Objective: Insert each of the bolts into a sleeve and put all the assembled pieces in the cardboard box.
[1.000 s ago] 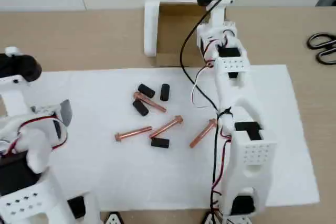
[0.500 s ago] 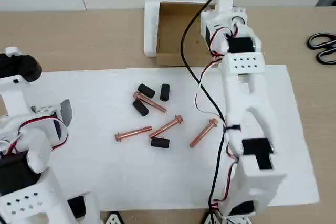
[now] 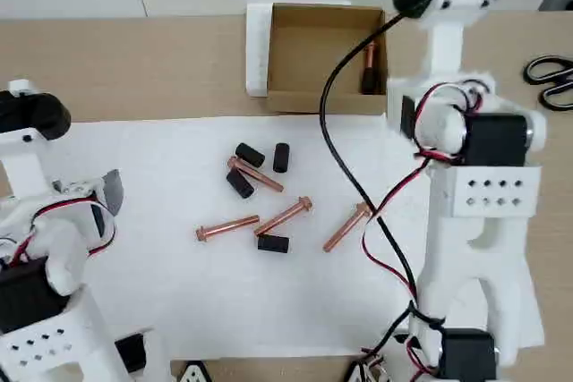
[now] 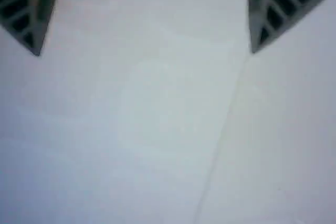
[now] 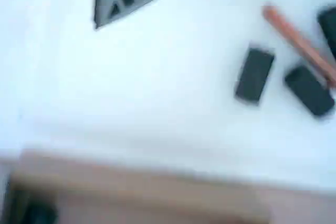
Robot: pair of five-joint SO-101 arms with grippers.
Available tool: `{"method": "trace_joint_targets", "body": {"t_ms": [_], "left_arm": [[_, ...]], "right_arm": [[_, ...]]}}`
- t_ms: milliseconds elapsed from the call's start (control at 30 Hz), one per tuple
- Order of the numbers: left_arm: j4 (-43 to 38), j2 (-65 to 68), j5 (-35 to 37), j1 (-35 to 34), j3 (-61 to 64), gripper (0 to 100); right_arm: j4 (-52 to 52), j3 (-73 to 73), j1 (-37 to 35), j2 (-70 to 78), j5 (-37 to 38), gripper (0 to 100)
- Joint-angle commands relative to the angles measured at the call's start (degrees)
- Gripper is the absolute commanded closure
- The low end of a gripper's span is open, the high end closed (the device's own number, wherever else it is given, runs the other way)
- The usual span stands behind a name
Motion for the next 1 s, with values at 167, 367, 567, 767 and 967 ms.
{"method": "trace_joint_targets", "body": {"t_ms": [167, 367, 567, 767, 967], "left_arm": [[0.0, -0.5, -0.1, 0.7, -2.4, 76], [-0.1, -0.2, -0.2, 10.0, -2.3, 76], [-0.2, 1.9, 0.5, 24.6, -2.2, 76], [-6.6, 13.2, 2.1, 31.2, 1.1, 76], [-15.6, 23.6, -4.8, 44.1, 0.9, 76]], "right_arm": [[-2.1, 16.2, -1.5, 3.6, 0.6, 78.6], [-1.5, 17.1, -4.5, 8.8, 0.2, 78.7], [0.4, 17.1, -1.8, 9.9, 0.1, 78.7], [4.7, 13.3, 13.0, 9.8, 0.1, 78.7], [7.6, 6.5, 24.7, 9.6, 0.5, 78.7]]}}
